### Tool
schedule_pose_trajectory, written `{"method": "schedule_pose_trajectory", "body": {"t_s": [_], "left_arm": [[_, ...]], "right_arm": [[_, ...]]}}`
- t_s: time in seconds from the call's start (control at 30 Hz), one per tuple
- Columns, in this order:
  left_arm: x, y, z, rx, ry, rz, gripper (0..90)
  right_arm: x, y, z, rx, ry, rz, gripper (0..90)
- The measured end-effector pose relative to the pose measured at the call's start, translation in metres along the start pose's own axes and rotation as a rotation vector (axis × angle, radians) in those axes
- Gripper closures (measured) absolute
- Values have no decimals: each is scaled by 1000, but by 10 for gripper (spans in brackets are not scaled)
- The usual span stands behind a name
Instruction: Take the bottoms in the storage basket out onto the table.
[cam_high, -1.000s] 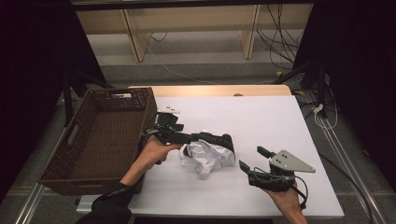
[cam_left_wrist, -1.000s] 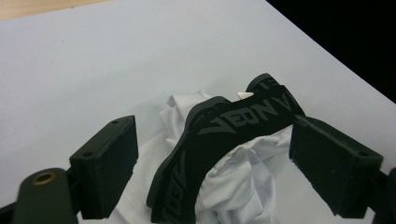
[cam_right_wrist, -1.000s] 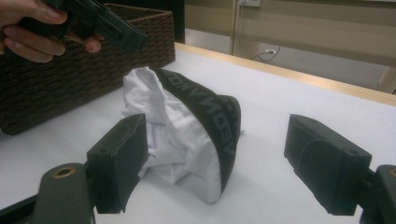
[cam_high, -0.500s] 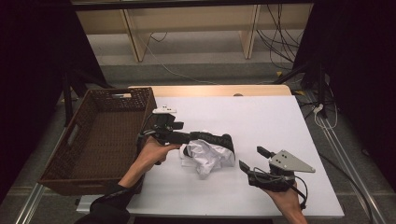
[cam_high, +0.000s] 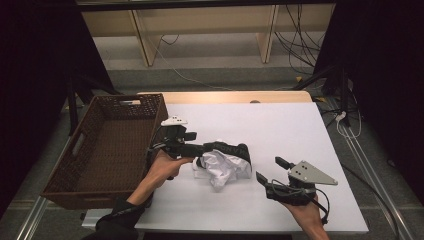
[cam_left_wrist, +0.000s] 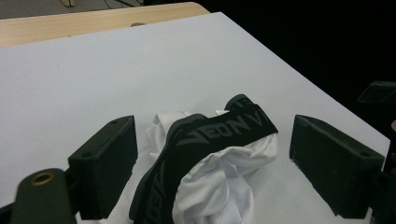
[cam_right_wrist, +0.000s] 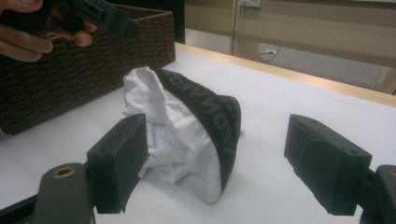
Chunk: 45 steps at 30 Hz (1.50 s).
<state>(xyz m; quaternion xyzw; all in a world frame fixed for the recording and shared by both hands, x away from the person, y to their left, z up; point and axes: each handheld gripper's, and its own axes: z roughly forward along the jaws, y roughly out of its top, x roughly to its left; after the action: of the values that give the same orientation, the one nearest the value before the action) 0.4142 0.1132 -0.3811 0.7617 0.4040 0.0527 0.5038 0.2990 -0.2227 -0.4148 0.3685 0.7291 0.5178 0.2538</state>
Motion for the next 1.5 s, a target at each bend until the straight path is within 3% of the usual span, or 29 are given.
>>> {"method": "schedule_pose_trajectory", "body": {"t_s": [0.43, 1.5], "left_arm": [[1, -6, -7, -26, -1, -11, 85], [-12, -21, -16, -98, -11, 44, 74]], "right_arm": [[0, 0, 0, 1, 0, -2, 226], [1, 0, 0, -2, 0, -2, 225]]}}
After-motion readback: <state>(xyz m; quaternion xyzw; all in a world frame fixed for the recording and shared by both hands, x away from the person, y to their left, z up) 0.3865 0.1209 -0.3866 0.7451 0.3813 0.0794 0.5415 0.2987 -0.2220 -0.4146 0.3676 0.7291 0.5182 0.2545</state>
